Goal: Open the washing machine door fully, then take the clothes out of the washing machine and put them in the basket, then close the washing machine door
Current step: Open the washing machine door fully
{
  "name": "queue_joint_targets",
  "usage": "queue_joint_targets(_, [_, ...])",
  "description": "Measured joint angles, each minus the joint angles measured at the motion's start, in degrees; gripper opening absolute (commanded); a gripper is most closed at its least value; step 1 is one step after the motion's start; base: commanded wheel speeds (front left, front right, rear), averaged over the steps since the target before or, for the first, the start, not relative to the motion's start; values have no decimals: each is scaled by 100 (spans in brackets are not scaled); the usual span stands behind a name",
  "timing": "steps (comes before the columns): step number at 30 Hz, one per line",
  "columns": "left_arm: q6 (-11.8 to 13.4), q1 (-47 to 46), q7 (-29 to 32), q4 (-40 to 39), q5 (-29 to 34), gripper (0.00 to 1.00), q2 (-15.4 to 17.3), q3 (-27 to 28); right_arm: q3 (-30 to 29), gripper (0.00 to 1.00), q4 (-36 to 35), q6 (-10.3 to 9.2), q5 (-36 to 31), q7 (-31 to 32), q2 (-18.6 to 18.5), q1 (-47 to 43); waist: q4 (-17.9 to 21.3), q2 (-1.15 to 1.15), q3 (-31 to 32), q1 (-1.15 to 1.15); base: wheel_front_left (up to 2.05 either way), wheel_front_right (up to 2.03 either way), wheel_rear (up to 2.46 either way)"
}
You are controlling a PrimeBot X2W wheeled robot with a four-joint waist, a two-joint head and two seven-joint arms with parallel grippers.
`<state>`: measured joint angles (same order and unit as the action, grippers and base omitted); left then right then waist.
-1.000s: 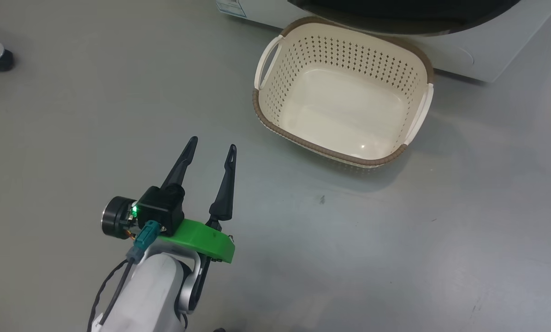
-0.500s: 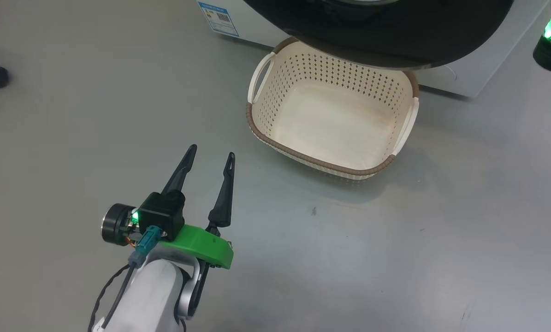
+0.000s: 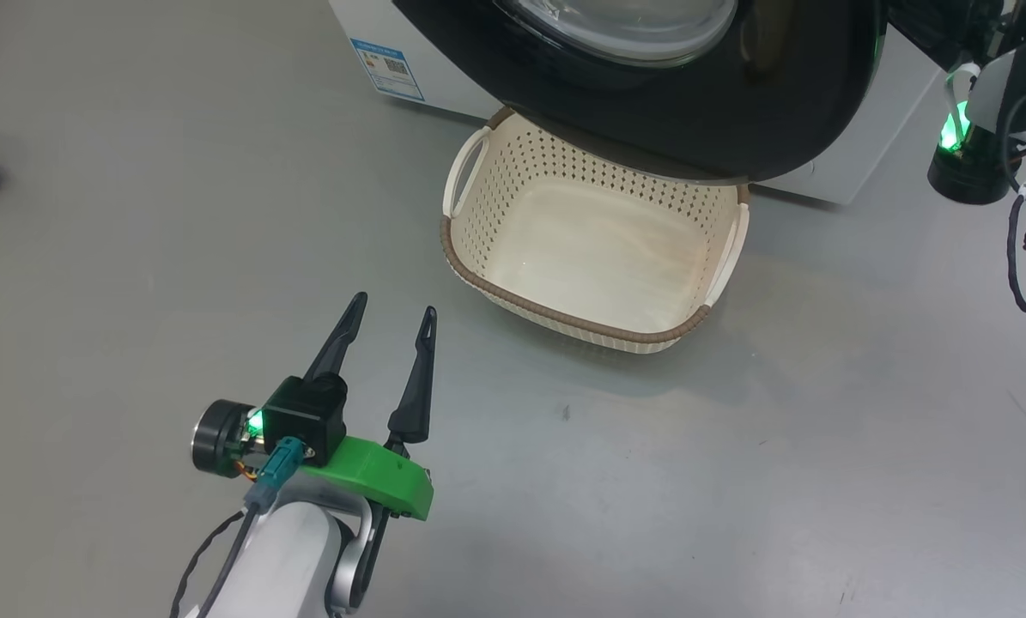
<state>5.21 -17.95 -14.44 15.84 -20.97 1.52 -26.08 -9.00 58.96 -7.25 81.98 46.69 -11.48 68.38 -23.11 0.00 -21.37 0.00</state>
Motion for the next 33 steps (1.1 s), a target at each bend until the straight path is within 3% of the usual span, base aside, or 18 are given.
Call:
queue_joint_targets(14, [-32,74,0,8,59,100,3,66,37,0,-27,12,-52,25,18,-4,69,0,61,0,0,0,0])
queue_joint_targets(19, [-32,152,0,5,65,100,5,181,474,0,-389,637,-677,-467,-94,-116,122,0,133,0,0,0,0])
queue_joint_targets(26, [-32,269,0,8,98,100,9,248,832,0,-753,1337,-1235,-992,-252,-417,290,0,226,0,0,0,0])
queue_joint_targets(33, [-43,280,0,15,143,100,10,356,1133,0,-1346,1426,-1794,-1755,-491,-1005,453,0,366,0,0,0,0])
